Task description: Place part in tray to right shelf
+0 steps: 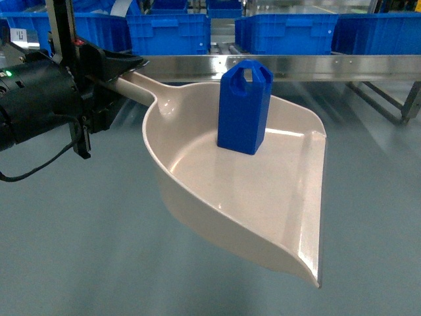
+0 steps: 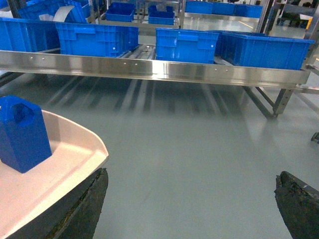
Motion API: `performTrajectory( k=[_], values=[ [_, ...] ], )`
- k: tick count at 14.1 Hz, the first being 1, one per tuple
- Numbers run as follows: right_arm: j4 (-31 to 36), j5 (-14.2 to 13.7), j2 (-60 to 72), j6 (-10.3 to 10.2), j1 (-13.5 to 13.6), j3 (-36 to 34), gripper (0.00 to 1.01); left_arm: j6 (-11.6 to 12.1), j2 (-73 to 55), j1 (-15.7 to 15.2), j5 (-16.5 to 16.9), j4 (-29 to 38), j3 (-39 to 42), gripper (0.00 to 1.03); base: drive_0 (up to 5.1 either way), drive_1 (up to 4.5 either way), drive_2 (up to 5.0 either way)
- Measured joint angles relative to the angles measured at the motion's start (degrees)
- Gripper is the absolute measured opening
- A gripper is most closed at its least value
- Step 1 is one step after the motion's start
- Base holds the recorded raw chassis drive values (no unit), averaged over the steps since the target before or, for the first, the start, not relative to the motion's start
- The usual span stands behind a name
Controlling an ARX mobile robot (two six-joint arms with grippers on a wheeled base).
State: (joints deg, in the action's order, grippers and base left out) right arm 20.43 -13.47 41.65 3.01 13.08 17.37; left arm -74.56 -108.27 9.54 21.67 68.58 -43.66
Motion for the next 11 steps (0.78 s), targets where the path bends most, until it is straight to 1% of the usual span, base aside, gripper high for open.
performTrajectory(
  k=[4, 9, 11],
  values=[
    [0.13, 0.00, -0.13, 0.00, 0.00, 0.02, 0.98, 0.02, 0.00, 0.00, 0.20, 0.02, 0.00, 0.14, 0.0, 0.00, 0.0],
    [0.09, 0.00, -0.07, 0.00, 0.00, 0.02, 0.98, -0.02, 0.00, 0.00, 0.20, 0.02, 0.00, 0.14, 0.0, 3.91, -3.9],
    [0.07, 0.09, 0.04, 0.00, 0.04, 0.02, 0.98, 0.02, 0.00, -0.15, 0.04, 0.00, 0.00, 0.14, 2.5, 2.40, -5.1]
  ],
)
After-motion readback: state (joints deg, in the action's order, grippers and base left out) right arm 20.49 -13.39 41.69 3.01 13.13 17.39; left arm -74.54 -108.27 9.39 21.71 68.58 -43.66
